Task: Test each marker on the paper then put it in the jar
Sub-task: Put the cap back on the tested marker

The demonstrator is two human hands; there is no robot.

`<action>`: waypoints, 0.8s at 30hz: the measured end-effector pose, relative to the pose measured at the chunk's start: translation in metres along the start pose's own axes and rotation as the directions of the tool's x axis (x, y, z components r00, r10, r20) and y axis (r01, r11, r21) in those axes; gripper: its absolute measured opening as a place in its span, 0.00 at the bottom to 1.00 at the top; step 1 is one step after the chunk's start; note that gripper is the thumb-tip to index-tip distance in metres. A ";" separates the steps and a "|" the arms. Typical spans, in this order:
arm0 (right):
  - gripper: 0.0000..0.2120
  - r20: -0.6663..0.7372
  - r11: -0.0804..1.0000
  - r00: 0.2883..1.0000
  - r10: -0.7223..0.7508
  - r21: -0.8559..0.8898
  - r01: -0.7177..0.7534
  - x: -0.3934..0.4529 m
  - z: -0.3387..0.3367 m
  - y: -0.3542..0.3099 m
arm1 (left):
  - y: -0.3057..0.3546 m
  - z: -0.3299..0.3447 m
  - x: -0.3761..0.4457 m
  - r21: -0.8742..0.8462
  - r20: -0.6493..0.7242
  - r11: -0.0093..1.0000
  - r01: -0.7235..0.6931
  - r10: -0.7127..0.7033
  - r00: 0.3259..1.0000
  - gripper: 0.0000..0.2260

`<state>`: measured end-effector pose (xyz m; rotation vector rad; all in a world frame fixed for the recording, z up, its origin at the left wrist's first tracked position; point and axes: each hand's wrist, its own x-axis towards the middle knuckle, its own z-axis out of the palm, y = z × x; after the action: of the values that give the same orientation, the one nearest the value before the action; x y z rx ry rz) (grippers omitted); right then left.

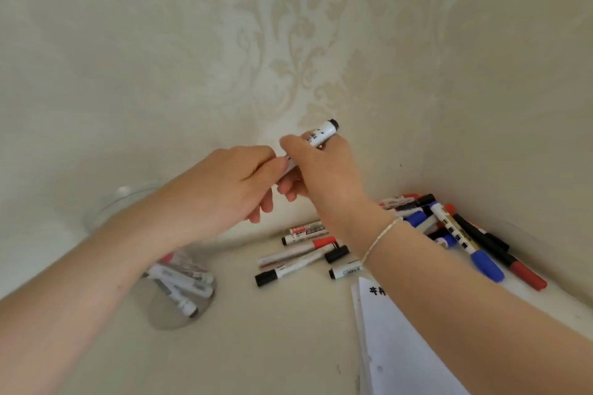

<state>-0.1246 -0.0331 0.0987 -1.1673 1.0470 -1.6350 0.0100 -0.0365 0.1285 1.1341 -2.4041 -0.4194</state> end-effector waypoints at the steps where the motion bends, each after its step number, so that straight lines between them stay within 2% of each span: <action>1: 0.10 -0.007 0.999 1.000 -0.023 -0.038 0.022 0.003 0.013 0.000 | -0.005 -0.009 -0.004 0.015 0.007 1.000 0.023 -0.023 1.000 0.17; 3: 0.07 -0.008 0.993 0.999 -0.052 -0.105 0.051 0.010 0.038 0.000 | -0.017 -0.023 -0.013 0.026 0.012 0.998 0.060 -0.061 0.998 0.16; 5: 0.13 0.029 0.981 0.995 -0.097 -0.169 0.101 0.014 0.058 -0.002 | -0.028 -0.034 -0.020 0.075 -0.012 0.994 0.083 -0.082 0.997 0.15; 7: 0.16 0.082 0.974 0.987 -0.137 -0.171 0.149 0.016 0.069 -0.004 | -0.043 -0.045 -0.026 0.151 -0.093 0.983 0.106 -0.092 0.991 0.13; 9: 0.19 0.098 0.955 0.987 -0.124 -0.260 0.146 0.018 0.064 0.002 | -0.054 -0.058 -0.030 0.066 -0.190 0.987 0.148 -0.133 0.973 0.12; 10: 0.19 0.121 0.886 0.986 -0.112 -0.436 0.154 0.019 0.058 0.009 | -0.059 -0.066 -0.032 -0.022 -0.233 0.986 0.166 -0.167 0.958 0.12; 11: 0.16 0.176 0.702 0.982 -0.066 -0.691 0.171 0.020 0.049 0.018 | -0.064 -0.074 -0.035 -0.088 -0.263 0.979 0.182 -0.199 0.944 0.11; 12: 0.13 0.242 0.420 0.969 0.059 -0.886 0.195 0.019 0.041 0.028 | -0.067 -0.080 -0.037 -0.119 -0.277 0.973 0.200 -0.226 0.934 0.10; 13: 0.10 0.281 0.139 0.932 0.228 -0.957 0.254 0.016 0.035 0.039 | -0.071 -0.086 -0.039 -0.130 -0.273 0.968 0.216 -0.245 0.930 0.09; 14: 0.10 0.272 -0.066 0.880 0.389 -0.945 0.321 0.012 0.030 0.050 | -0.074 -0.091 -0.040 -0.141 -0.254 0.962 0.233 -0.263 0.931 0.09; 15: 0.13 0.244 -0.176 0.829 0.503 -0.910 0.375 0.007 0.026 0.061 | -0.076 -0.095 -0.041 -0.161 -0.227 0.955 0.248 -0.280 0.933 0.08; 16: 0.16 0.207 -0.231 0.796 0.570 -0.889 0.396 0.001 0.024 0.071 | -0.077 -0.098 -0.043 -0.181 -0.196 0.947 0.265 -0.299 0.934 0.08; 21: 0.22 0.247 -0.302 0.784 0.570 -0.824 0.480 -0.005 0.024 0.100 | -0.083 -0.113 -0.053 0.020 -0.139 0.951 0.310 -0.304 0.942 0.05; 24: 0.18 0.334 -0.268 0.762 0.555 -0.796 0.543 -0.001 0.027 0.103 | -0.081 -0.124 -0.058 0.062 -0.127 0.949 0.309 -0.299 0.946 0.06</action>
<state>-0.0816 -0.0659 0.0070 -2.5101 1.8519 0.5436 0.1590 -0.0515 0.1832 1.5320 -2.1674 -0.3434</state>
